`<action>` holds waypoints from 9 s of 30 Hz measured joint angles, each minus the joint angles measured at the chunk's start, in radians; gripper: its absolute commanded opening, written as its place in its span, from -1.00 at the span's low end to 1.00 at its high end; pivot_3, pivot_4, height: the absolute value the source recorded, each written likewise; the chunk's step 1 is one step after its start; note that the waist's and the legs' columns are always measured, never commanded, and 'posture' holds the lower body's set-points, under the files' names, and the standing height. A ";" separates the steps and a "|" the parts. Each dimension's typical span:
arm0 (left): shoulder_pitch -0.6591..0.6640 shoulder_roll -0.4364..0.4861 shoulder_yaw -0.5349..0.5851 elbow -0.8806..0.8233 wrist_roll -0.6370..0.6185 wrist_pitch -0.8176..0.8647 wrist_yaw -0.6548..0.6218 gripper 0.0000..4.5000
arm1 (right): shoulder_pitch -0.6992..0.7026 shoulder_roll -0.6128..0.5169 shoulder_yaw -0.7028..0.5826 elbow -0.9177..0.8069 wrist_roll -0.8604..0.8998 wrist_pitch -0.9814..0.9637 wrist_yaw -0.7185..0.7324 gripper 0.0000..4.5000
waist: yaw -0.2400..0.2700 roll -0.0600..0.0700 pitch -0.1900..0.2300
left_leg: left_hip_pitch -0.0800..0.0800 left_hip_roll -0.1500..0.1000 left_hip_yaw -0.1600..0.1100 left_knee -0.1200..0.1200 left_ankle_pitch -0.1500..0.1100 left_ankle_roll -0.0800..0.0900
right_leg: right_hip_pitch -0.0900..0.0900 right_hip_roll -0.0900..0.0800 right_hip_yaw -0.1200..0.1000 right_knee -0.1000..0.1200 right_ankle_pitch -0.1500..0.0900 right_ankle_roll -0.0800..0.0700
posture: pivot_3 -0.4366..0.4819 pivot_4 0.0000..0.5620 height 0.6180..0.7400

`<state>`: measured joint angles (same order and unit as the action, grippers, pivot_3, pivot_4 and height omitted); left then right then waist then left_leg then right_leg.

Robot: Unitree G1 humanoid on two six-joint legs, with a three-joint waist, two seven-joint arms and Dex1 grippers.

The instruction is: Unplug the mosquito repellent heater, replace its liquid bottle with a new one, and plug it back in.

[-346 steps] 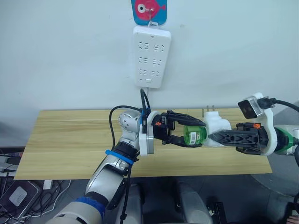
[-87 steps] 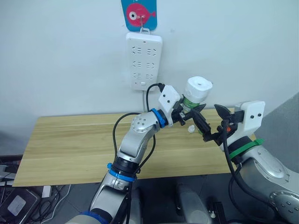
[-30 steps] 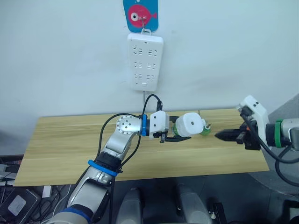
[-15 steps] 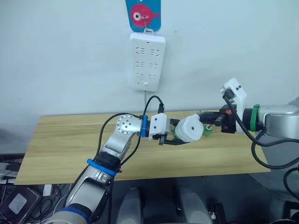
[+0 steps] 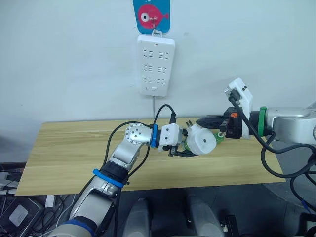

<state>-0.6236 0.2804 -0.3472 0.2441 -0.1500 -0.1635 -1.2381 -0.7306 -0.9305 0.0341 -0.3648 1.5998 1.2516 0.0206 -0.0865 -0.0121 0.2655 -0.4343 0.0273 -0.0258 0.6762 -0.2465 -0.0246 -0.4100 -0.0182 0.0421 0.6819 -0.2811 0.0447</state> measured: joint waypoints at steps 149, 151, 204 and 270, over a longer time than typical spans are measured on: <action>-0.043 0.112 0.230 -0.166 -0.438 0.783 -0.060 1.00 | 0.429 0.024 -0.311 -0.065 0.295 -0.217 -0.023 0.36 | 0.000 0.000 0.000 | 0.000 0.000 0.000 0.000 0.000 0.000 | 0.001 0.000 -0.001 0.000 0.000 0.000 | -0.42 -0.17 1.00; -0.050 0.102 0.257 -0.180 -0.507 0.889 -0.018 1.00 | 0.447 0.037 -0.311 -0.067 0.330 -0.248 -0.024 0.36 | 0.000 0.000 0.000 | 0.000 0.000 0.000 0.000 0.000 0.000 | 0.001 0.000 -0.001 0.000 0.000 0.000 | -0.42 -0.16 1.00; -0.083 0.011 0.391 -0.214 -0.852 1.294 0.258 0.11 | 0.436 0.017 -0.290 -0.093 0.347 -0.305 0.069 0.97 | 0.002 -0.001 0.001 | 0.000 0.000 0.000 0.000 0.000 0.000 | 0.001 0.001 0.000 -0.001 0.000 0.001 | -0.43 -0.08 1.00; -0.113 0.073 0.417 -0.201 -0.941 1.470 0.285 0.11 | 0.246 0.051 -0.202 0.204 -0.213 -0.272 0.319 -1.00 | -0.001 -0.005 0.004 | 0.001 0.002 0.000 -0.005 0.000 0.000 | -0.001 0.003 0.001 -0.002 -0.001 0.001 | -0.42 -0.03 1.00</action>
<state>-0.7363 0.3533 0.0702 0.0431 -1.0914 1.3068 -0.9527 -0.4849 -0.8793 -0.1684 -0.1609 1.3870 0.9799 0.3394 -0.0872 -0.0170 0.2696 -0.4332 0.0291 -0.0255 0.6712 -0.2467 -0.0248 -0.4114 -0.0148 0.0430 0.6802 -0.2819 0.0455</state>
